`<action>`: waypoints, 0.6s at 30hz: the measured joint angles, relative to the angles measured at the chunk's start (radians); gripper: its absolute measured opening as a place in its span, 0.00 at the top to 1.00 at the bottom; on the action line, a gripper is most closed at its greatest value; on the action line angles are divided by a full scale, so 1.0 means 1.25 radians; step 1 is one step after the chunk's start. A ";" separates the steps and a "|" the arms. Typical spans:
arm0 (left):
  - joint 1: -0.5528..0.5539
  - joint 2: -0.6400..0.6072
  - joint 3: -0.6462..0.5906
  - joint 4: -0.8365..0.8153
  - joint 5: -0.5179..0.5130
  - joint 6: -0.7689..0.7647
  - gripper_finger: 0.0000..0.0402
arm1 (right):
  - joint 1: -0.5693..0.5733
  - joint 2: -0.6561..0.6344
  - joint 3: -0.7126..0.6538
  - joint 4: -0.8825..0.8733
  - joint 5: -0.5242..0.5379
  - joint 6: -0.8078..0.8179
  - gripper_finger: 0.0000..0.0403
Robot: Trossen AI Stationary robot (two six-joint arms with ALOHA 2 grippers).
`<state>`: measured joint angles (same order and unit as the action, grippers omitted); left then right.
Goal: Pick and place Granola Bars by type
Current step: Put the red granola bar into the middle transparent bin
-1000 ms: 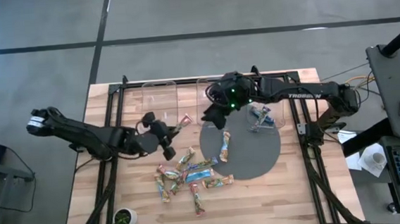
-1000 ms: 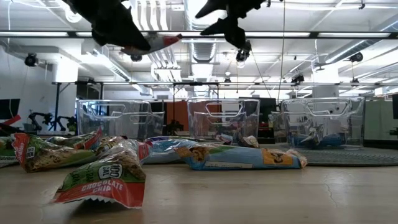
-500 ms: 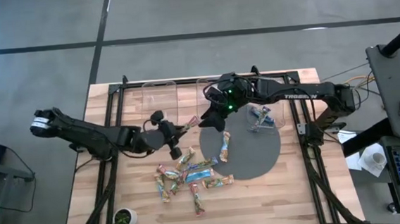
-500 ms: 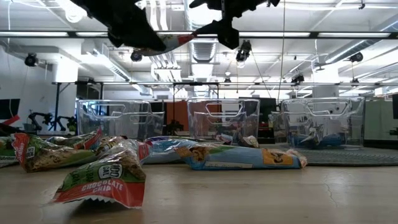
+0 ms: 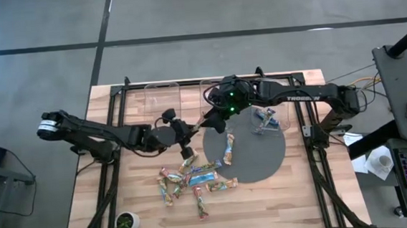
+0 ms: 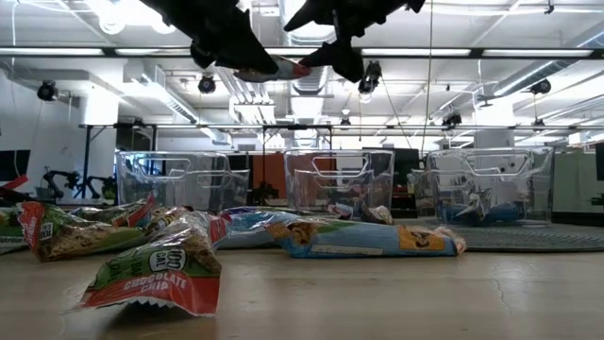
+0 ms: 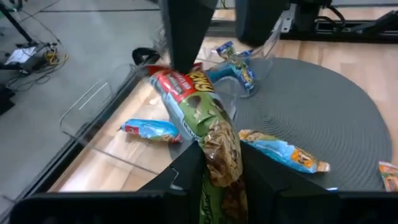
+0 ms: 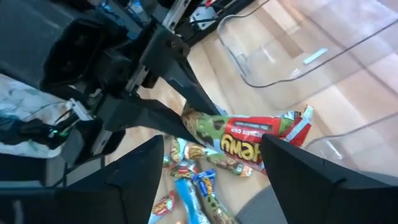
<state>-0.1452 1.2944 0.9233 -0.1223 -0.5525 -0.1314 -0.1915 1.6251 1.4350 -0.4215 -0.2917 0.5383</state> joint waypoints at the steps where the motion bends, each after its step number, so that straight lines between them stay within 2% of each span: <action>1: 0.000 -0.001 -0.001 -0.010 -0.003 -0.004 0.83 | 0.000 -0.005 0.000 -0.006 0.006 -0.003 0.36; 7: -0.001 -0.002 -0.007 -0.061 -0.015 -0.043 0.83 | -0.003 -0.026 -0.001 -0.075 0.095 -0.024 0.32; 9: -0.001 -0.002 -0.005 -0.054 -0.018 -0.043 0.83 | -0.004 -0.026 -0.001 -0.096 0.086 -0.030 0.31; 13: -0.001 -0.002 0.007 -0.045 -0.021 -0.020 0.83 | -0.004 -0.023 -0.002 -0.092 0.017 -0.062 0.29; 18: -0.001 -0.002 0.014 -0.046 -0.020 -0.003 0.83 | -0.011 -0.021 -0.003 -0.090 0.004 -0.102 0.28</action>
<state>-0.1459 1.2919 0.9402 -0.1796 -0.5779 -0.1356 -0.2048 1.5986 1.4315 -0.5345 -0.2866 0.4110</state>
